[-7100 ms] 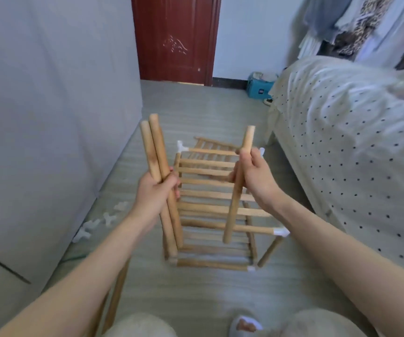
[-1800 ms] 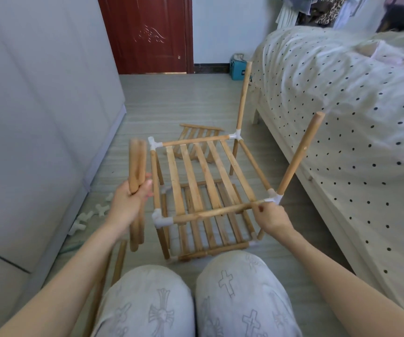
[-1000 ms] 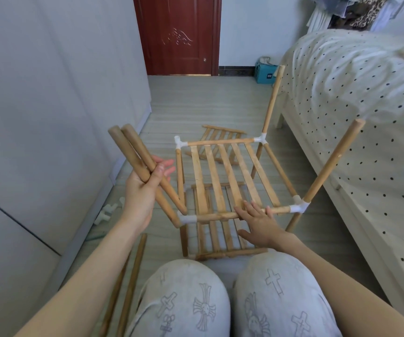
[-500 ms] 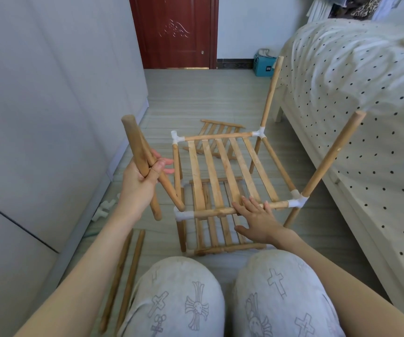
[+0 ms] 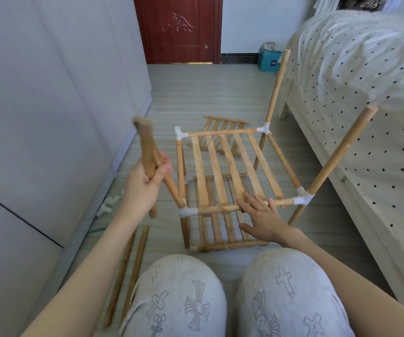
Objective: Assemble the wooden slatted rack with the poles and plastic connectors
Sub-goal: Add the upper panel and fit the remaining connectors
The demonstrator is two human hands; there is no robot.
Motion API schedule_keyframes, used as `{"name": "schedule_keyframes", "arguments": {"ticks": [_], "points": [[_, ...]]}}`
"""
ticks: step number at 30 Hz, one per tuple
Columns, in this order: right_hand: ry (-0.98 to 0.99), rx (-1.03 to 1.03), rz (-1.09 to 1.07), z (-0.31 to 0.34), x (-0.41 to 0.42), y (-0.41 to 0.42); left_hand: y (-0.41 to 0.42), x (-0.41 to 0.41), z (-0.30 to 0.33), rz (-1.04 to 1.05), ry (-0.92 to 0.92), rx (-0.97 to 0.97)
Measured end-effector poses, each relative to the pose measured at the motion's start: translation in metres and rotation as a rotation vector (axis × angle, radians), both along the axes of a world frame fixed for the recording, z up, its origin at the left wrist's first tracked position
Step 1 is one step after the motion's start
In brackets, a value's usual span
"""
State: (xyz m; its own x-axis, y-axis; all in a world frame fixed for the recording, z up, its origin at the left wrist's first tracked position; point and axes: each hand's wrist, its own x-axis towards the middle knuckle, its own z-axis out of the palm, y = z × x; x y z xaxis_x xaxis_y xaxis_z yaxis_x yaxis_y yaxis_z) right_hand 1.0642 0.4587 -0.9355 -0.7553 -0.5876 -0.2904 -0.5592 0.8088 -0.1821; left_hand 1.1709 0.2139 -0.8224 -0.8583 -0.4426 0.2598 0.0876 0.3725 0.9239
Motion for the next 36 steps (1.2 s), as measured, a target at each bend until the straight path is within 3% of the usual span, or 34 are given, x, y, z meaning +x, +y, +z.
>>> {"name": "schedule_keyframes", "arguments": {"ticks": [5,10,16,23,33,36], "points": [[0.003,0.002,0.001,0.001,0.002,0.001,0.014,-0.008,-0.006,-0.013,-0.048,-0.235],[0.024,-0.009,0.004,-0.003,0.001,0.000,0.011,-0.010,-0.021,0.096,-0.049,-0.178],[0.011,-0.013,0.006,-0.002,0.000,0.000,0.008,-0.011,-0.012,-0.024,-0.044,-0.138],[0.036,0.001,0.009,-0.004,0.002,0.004,0.020,-0.007,-0.022,0.045,0.006,-0.130],[0.126,-0.164,-0.008,-0.016,-0.012,0.029,0.020,0.012,-0.041,-0.226,-0.188,-0.049],[0.108,-0.117,-0.076,-0.010,-0.027,0.044,0.009,0.022,-0.057,-0.201,-0.252,-0.059]]}}
